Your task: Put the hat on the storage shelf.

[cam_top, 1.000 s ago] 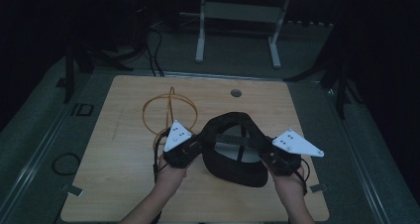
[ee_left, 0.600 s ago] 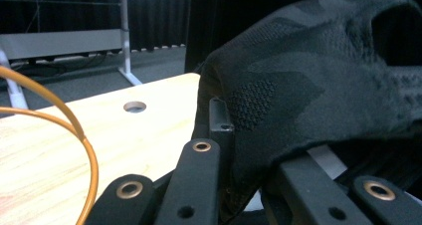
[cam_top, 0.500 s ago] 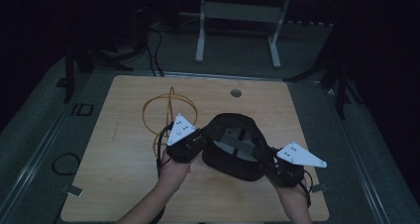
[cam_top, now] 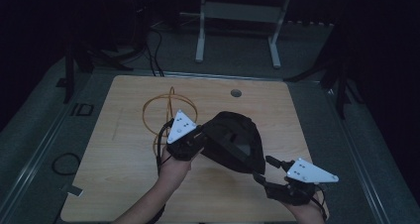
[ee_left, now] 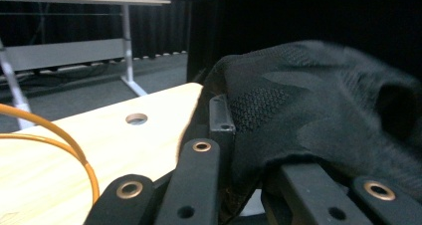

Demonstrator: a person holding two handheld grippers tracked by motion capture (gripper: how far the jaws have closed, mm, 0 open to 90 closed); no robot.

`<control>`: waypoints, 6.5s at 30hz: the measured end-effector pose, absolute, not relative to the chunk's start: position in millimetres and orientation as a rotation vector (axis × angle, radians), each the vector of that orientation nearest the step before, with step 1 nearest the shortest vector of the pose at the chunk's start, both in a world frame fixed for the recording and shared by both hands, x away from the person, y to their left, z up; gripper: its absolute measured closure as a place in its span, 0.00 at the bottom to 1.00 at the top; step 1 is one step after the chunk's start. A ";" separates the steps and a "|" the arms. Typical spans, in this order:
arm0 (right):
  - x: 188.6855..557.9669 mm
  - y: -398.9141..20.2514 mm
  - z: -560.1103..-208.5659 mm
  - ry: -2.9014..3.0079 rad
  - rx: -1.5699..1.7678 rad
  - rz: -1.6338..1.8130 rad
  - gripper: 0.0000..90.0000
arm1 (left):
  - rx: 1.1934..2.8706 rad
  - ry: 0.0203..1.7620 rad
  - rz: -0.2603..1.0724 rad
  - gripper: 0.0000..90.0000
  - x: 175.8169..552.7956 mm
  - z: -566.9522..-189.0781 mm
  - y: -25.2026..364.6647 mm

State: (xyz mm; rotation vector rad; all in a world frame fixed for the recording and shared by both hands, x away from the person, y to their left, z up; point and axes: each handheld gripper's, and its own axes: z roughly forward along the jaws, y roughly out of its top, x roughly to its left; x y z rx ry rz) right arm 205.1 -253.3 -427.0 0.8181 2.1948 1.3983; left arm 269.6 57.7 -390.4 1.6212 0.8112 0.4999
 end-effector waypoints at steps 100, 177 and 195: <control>245.4 -279.7 -350.6 2.053 0.571 1.493 0.99 | 1.903 0.450 0.464 0.63 255.6 -408.1 113.6; 357.7 -60.0 -311.8 2.335 0.396 1.306 0.98 | 1.633 1.105 0.681 0.03 210.6 -540.9 261.0; 366.3 -37.9 -332.3 2.424 0.419 1.278 0.98 | 1.621 1.108 0.710 0.03 209.3 -544.3 260.8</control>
